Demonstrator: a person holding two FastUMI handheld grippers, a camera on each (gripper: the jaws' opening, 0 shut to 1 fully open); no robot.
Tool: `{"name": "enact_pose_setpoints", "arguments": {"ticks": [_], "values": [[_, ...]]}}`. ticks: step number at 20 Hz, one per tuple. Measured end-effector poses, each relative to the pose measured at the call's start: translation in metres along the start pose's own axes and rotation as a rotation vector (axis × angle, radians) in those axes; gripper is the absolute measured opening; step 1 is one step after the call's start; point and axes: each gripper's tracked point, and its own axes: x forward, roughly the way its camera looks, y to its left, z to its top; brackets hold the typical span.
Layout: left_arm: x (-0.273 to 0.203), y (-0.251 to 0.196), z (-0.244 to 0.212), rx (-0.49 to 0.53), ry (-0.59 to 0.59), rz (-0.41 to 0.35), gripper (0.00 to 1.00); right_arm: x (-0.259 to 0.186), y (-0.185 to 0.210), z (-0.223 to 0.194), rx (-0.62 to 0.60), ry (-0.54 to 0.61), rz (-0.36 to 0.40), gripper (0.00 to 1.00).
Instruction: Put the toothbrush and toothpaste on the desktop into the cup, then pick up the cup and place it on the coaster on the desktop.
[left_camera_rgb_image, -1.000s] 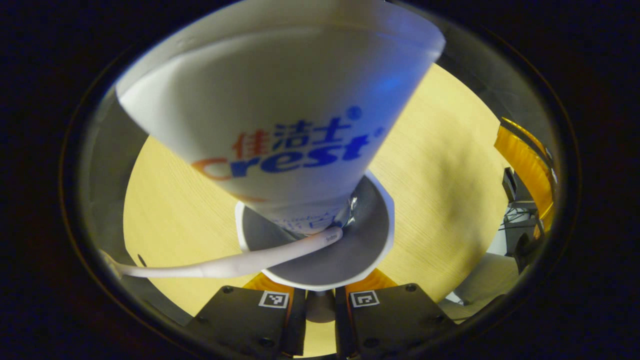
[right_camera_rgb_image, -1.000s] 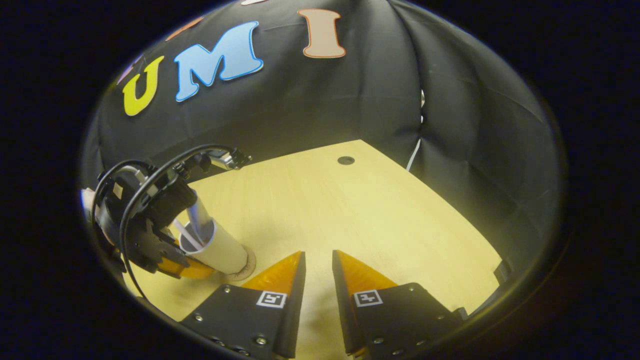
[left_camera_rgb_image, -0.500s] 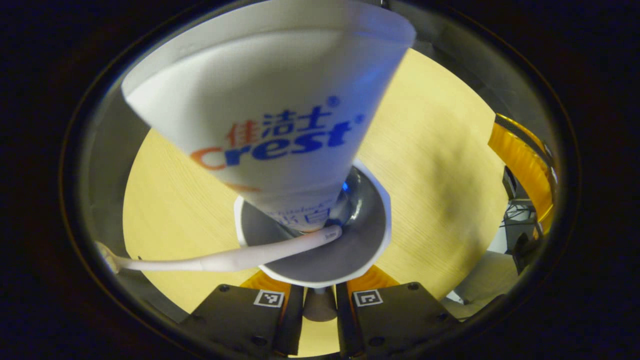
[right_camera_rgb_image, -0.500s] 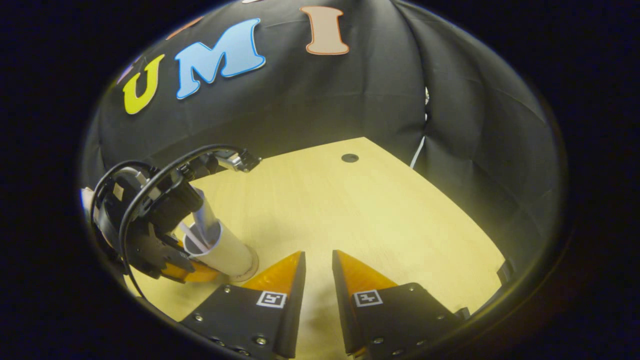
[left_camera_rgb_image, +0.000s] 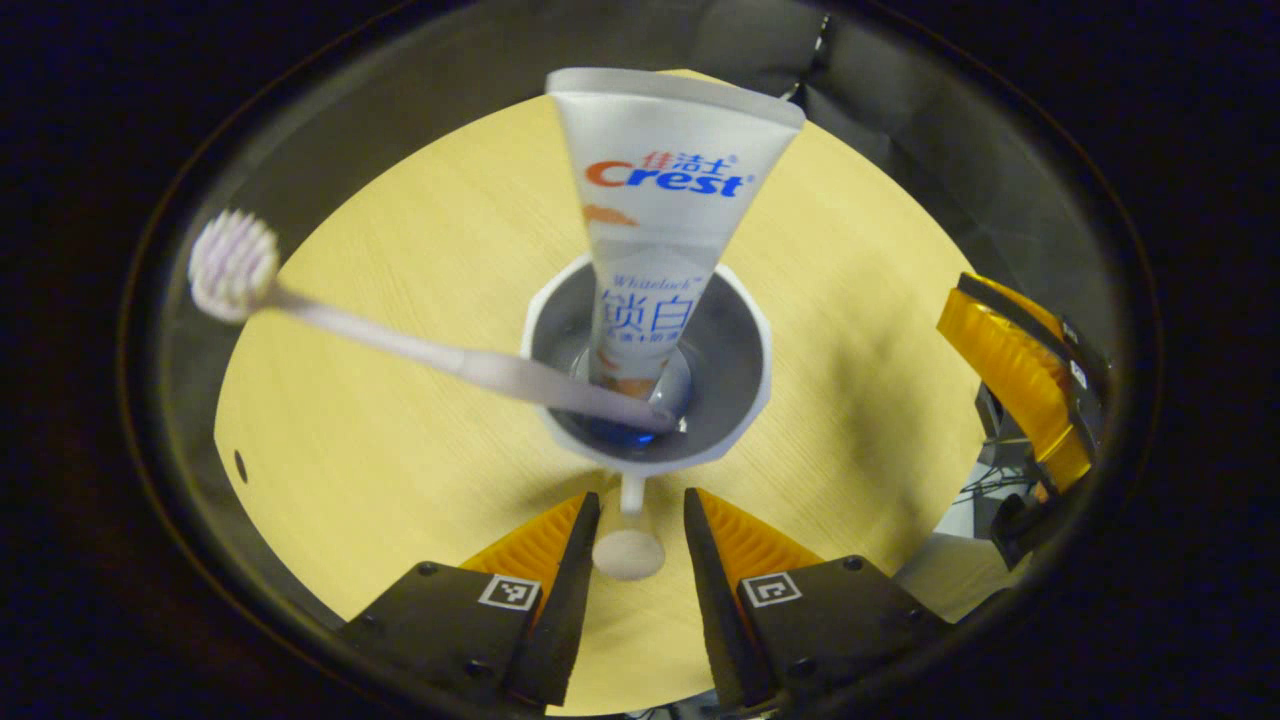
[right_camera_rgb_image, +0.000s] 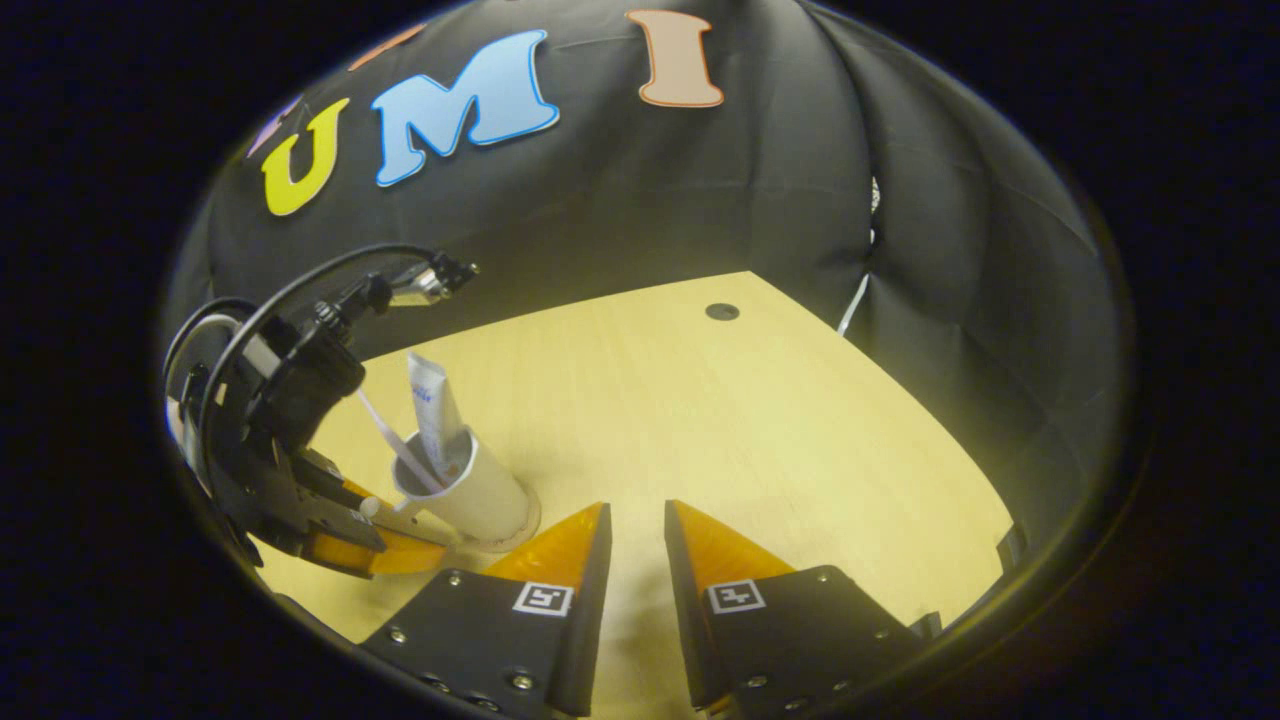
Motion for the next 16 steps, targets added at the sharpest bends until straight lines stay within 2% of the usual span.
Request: {"name": "enact_pose_setpoints", "arguments": {"ticks": [2,3,4,5,6,7,8,9,16], "values": [[-0.037,0.022,-0.025,-0.052,-0.049,-0.01,0.59,-0.003,0.009,-0.001,-0.025,0.002,0.021,0.34],[-0.059,0.028,-0.02,-0.06,-0.079,0.002,0.59,-0.005,0.016,-0.001,-0.042,0.002,0.033,0.34],[-0.101,-0.005,-0.025,-0.06,-0.113,0.027,0.59,-0.007,0.022,-0.002,-0.058,0.001,0.045,0.34],[-0.098,-0.001,-0.052,-0.059,-0.152,0.049,0.59,-0.009,0.029,-0.002,-0.072,0.0,0.062,0.34],[-0.106,-0.006,-0.056,-0.065,-0.195,0.068,0.59,-0.012,0.037,-0.002,-0.086,-0.002,0.079,0.35],[-0.106,0.011,-0.047,-0.082,-0.248,0.089,0.59,-0.016,0.045,0.0,-0.1,-0.007,0.097,0.34],[-0.096,0.021,-0.018,-0.11,-0.306,0.11,0.59,-0.02,0.055,0.002,-0.112,-0.012,0.118,0.34],[-0.168,0.009,-0.057,-0.14,-0.371,0.136,0.59,-0.025,0.064,0.006,-0.123,-0.024,0.139,0.34],[-0.281,0.026,-0.069,-0.287,-0.822,0.372,0.59,-0.069,0.109,0.077,-0.131,-0.21,0.231,0.34]]}}
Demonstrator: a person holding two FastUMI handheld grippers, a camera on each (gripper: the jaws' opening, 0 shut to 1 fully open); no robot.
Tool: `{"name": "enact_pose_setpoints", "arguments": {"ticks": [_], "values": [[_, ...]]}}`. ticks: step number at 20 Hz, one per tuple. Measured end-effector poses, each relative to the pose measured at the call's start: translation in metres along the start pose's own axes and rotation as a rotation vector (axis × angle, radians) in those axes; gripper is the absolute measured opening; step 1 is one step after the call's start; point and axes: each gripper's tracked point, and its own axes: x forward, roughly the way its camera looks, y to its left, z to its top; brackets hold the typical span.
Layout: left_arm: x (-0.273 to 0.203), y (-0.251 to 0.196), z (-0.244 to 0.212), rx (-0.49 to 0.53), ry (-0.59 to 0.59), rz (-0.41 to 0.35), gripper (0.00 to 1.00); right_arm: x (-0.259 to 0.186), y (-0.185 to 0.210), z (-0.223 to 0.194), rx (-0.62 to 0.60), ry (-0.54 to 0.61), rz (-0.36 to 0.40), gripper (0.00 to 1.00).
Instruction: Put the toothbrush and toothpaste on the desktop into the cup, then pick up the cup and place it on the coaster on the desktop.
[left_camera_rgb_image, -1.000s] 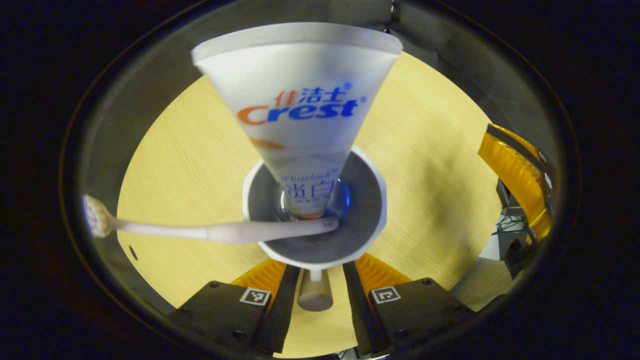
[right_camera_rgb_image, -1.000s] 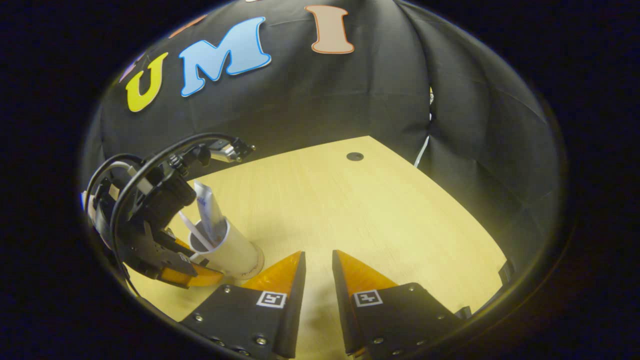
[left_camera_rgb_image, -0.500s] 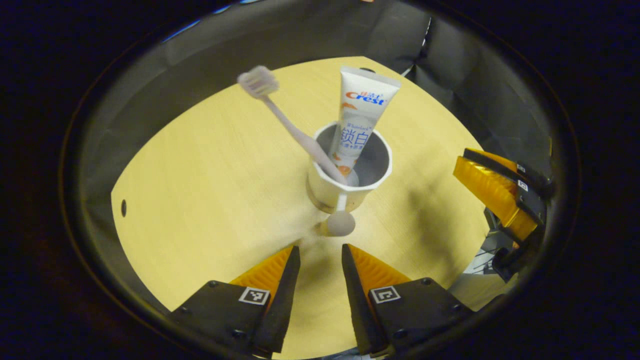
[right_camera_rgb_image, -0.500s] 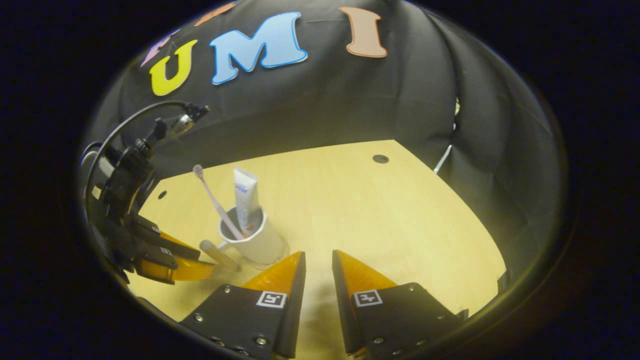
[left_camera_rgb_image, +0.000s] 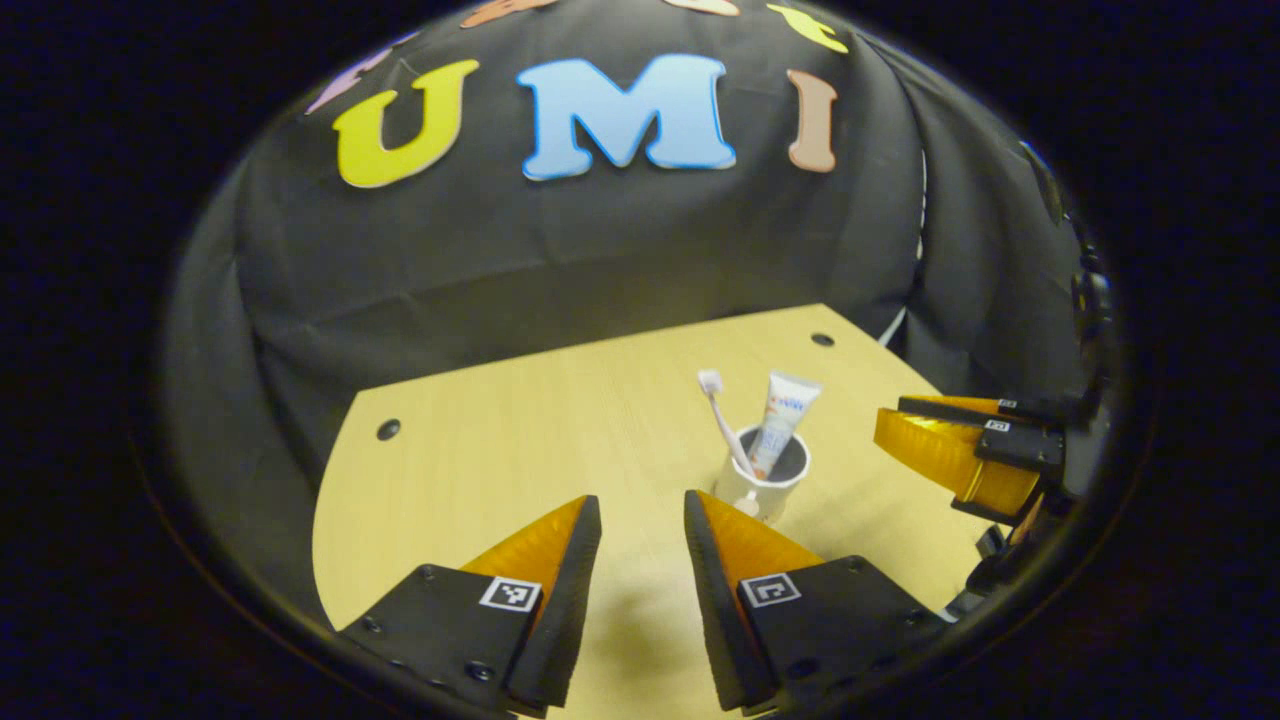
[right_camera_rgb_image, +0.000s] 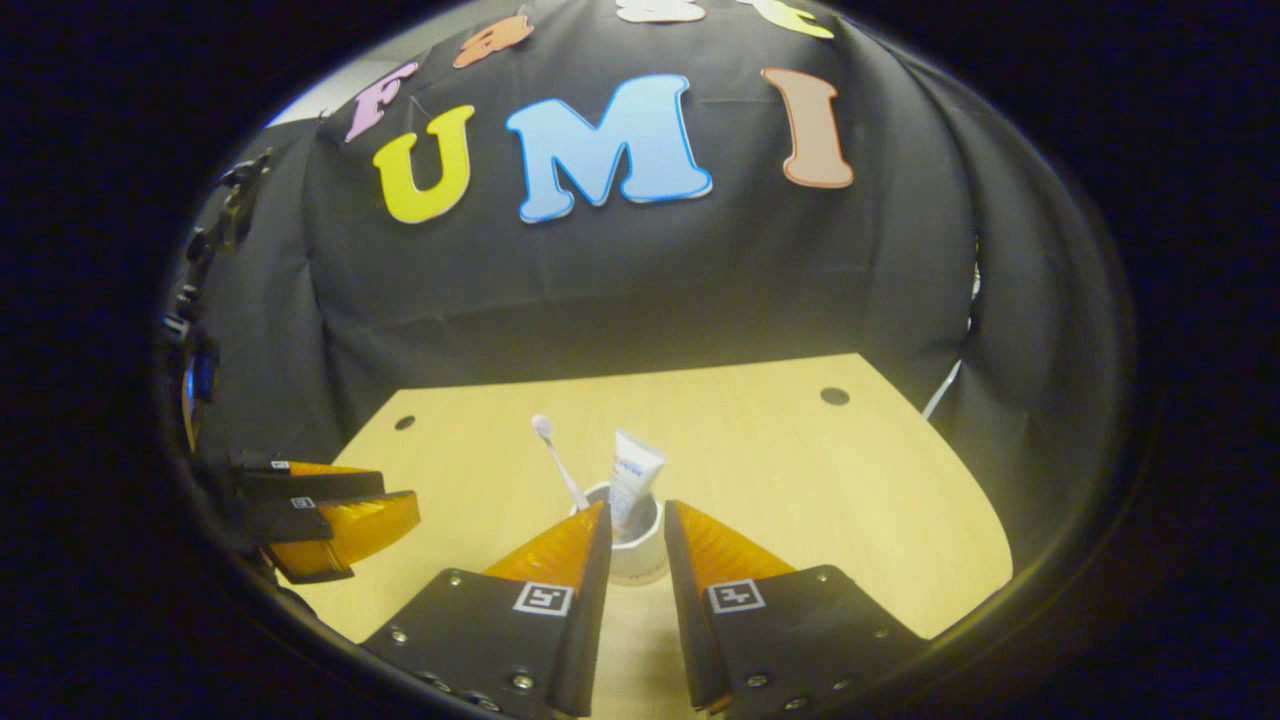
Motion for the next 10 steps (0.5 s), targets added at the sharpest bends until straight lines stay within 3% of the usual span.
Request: {"name": "enact_pose_setpoints", "arguments": {"ticks": [3,10], "values": [[-0.021,0.023,0.008,-0.001,-0.169,0.104,0.58,-0.015,0.009,0.041,-0.005,-0.111,0.011,0.34],[-0.064,0.026,0.054,-0.013,-0.469,0.214,0.59,-0.041,0.029,0.087,-0.066,-0.25,0.057,0.34]]}}
